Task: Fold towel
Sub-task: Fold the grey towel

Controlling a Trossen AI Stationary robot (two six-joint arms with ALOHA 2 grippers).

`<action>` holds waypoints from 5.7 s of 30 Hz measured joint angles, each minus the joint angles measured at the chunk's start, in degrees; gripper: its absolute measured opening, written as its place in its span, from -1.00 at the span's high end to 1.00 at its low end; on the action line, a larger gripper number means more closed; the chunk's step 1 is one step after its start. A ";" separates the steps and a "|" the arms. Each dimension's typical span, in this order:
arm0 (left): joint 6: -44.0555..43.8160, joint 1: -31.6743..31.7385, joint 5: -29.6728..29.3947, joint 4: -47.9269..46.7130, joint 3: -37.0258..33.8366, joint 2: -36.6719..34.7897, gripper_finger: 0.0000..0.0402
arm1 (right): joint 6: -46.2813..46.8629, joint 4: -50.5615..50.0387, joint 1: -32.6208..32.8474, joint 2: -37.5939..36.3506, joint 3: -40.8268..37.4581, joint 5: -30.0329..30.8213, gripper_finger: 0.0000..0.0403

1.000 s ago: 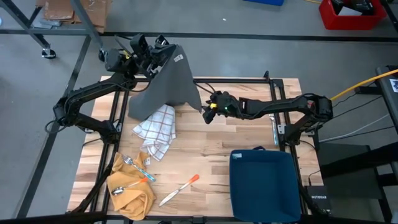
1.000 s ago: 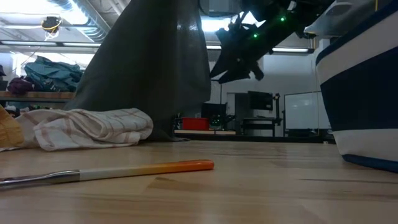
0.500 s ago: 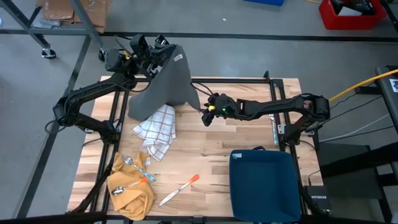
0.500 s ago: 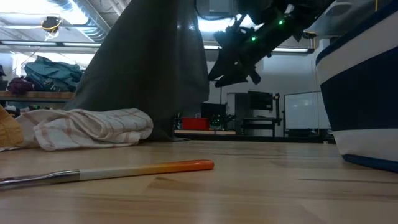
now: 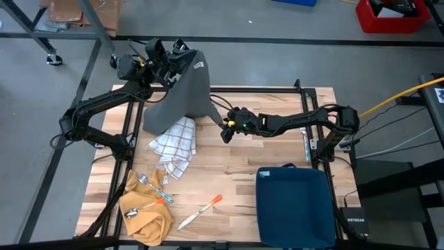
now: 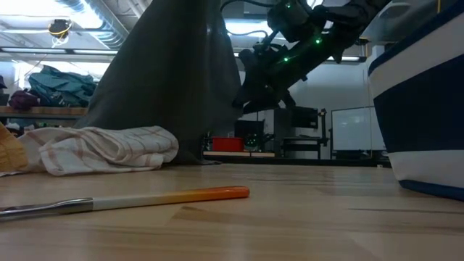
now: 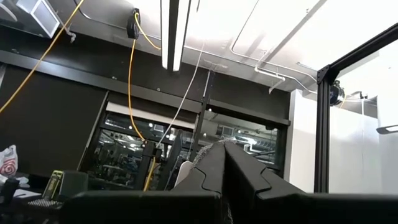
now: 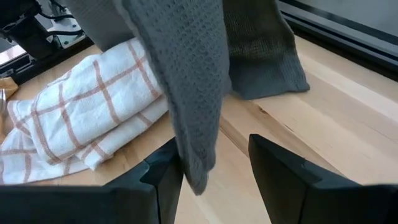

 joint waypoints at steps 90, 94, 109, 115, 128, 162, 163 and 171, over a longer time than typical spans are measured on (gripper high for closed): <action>12.10 -0.65 -0.58 -16.92 15.54 -0.08 0.98 | -29.02 11.76 -2.25 -39.52 22.49 7.79 1.00; 21.68 -3.13 -0.07 -30.53 15.50 0.11 0.85 | -30.08 11.71 -2.25 -39.37 22.49 9.22 1.00; 46.22 -17.84 -0.36 -45.47 15.50 10.33 0.18 | -30.23 11.92 -2.25 -36.79 22.49 12.57 1.00; 57.63 -23.40 -1.99 -44.90 15.50 18.27 0.17 | -30.25 12.04 -2.25 -34.38 22.49 12.59 1.00; 69.42 -30.95 -15.24 -45.05 15.50 30.56 0.17 | -30.18 13.67 -2.25 -31.87 22.43 12.55 1.00; 66.30 -33.20 -67.40 -39.72 15.47 35.52 0.17 | -32.98 14.86 -2.25 -31.61 22.43 15.47 1.00; 65.68 -33.69 -66.25 -38.47 15.47 35.52 0.17 | -32.98 15.00 -2.25 -31.33 22.43 15.47 1.00; 63.06 -36.82 -58.32 -26.08 15.47 35.50 0.17 | -32.98 15.48 -2.25 -29.56 22.49 15.47 1.00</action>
